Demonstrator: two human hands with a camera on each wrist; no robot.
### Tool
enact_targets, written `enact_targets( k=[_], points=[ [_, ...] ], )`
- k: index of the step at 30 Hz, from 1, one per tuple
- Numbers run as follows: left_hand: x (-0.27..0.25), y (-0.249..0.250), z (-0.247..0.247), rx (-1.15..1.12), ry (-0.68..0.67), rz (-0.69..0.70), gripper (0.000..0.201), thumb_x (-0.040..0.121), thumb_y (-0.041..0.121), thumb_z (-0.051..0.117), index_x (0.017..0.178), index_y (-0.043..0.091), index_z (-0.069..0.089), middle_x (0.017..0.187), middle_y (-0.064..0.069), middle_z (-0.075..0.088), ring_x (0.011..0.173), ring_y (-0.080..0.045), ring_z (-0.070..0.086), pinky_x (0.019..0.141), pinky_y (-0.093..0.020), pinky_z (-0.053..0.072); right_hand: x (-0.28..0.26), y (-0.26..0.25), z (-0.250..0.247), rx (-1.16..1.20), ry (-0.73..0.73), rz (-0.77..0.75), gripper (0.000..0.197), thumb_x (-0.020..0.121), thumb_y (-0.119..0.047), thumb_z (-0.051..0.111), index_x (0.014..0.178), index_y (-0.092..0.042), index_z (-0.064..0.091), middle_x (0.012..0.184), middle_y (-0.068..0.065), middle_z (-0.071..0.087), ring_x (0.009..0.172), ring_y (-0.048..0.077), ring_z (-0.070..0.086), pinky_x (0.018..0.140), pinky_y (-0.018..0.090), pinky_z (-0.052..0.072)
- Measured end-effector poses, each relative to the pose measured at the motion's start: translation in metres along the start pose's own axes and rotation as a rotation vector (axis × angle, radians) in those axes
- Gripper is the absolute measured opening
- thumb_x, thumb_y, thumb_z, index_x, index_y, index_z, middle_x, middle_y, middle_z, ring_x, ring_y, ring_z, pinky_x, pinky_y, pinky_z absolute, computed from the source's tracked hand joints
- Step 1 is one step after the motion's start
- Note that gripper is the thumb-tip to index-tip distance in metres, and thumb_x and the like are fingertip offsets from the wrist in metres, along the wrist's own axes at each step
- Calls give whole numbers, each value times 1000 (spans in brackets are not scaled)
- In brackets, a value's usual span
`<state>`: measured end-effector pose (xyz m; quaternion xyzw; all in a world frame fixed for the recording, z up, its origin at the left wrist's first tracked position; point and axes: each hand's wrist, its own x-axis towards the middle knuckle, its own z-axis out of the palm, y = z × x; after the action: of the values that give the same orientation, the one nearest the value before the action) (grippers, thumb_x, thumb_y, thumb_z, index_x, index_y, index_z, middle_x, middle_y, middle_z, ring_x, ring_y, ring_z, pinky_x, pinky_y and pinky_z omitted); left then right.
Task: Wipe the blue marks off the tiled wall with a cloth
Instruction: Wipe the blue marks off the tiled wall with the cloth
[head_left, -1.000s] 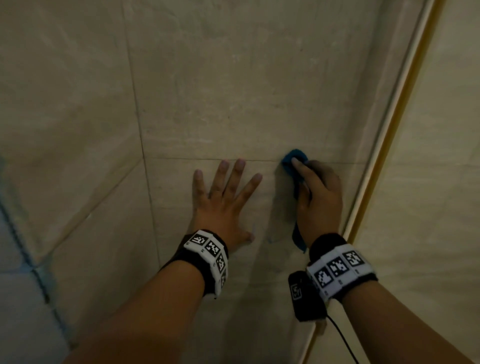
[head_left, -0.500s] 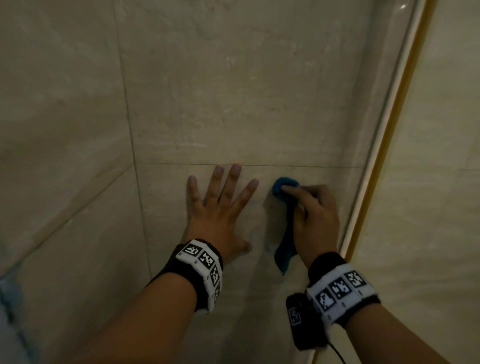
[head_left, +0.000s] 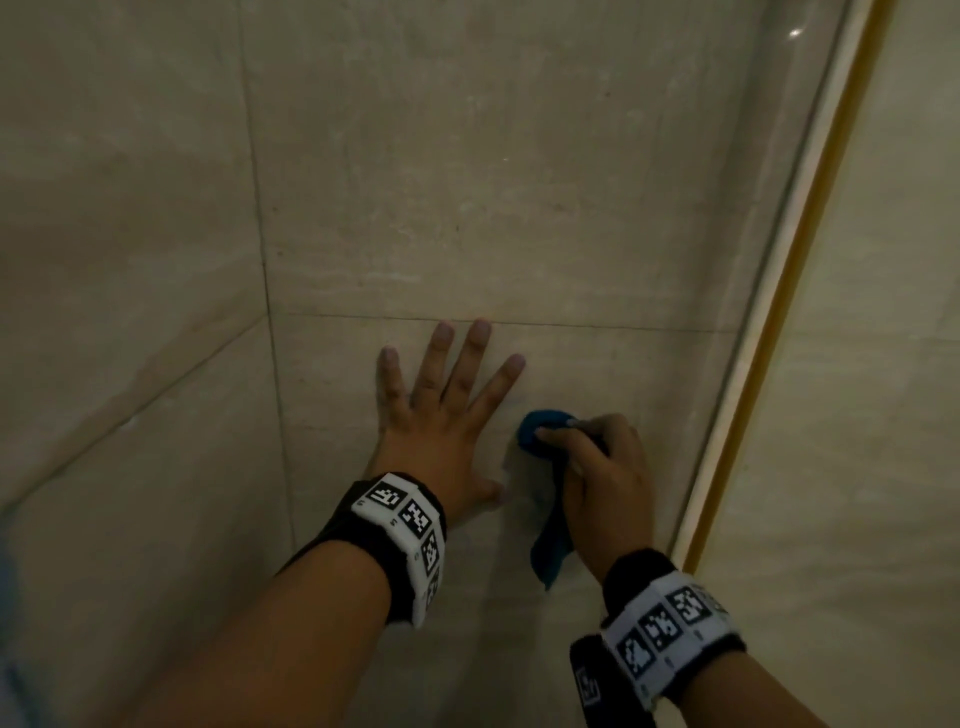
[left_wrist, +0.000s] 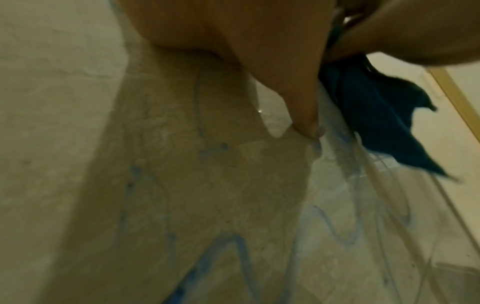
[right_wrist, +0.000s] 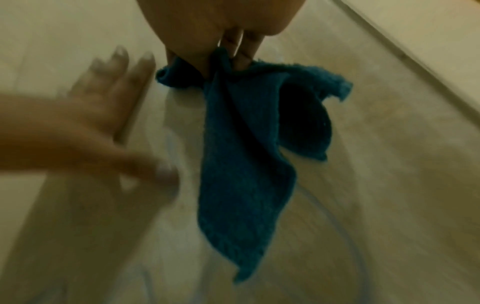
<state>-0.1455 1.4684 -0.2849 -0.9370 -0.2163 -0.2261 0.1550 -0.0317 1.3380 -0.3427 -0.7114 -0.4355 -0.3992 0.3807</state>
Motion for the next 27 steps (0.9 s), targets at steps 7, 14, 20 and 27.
enact_targets(
  k=[7,14,20,27],
  points=[
    [0,-2,2,-14,17,25,138,62,81,60,127,33,-52,132,-5,-60,118,-32,-57,92,-65,-32,47,-12,-16,145,147,143,37,82,7,56,109,-16,69,99,-3,41,86,15,46,76,25,43],
    [1,-3,2,16,8,23,146,54,81,66,131,31,-48,133,-7,-59,117,-34,-57,91,-65,-32,25,-4,-7,41,67,14,35,87,-12,47,116,-17,68,104,13,54,93,26,51,77,31,44],
    [1,-3,1,14,16,31,146,54,80,66,131,31,-48,131,-7,-60,114,-33,-59,90,-64,-32,17,1,-15,32,-44,-34,30,86,-10,50,107,-14,71,91,12,53,80,26,51,68,29,41],
    [1,-3,1,14,24,26,148,52,81,67,132,30,-47,130,-7,-61,113,-33,-60,90,-64,-32,58,-13,-16,67,133,-8,34,87,-12,47,113,-15,68,95,4,50,88,19,48,74,24,40]
  ],
)
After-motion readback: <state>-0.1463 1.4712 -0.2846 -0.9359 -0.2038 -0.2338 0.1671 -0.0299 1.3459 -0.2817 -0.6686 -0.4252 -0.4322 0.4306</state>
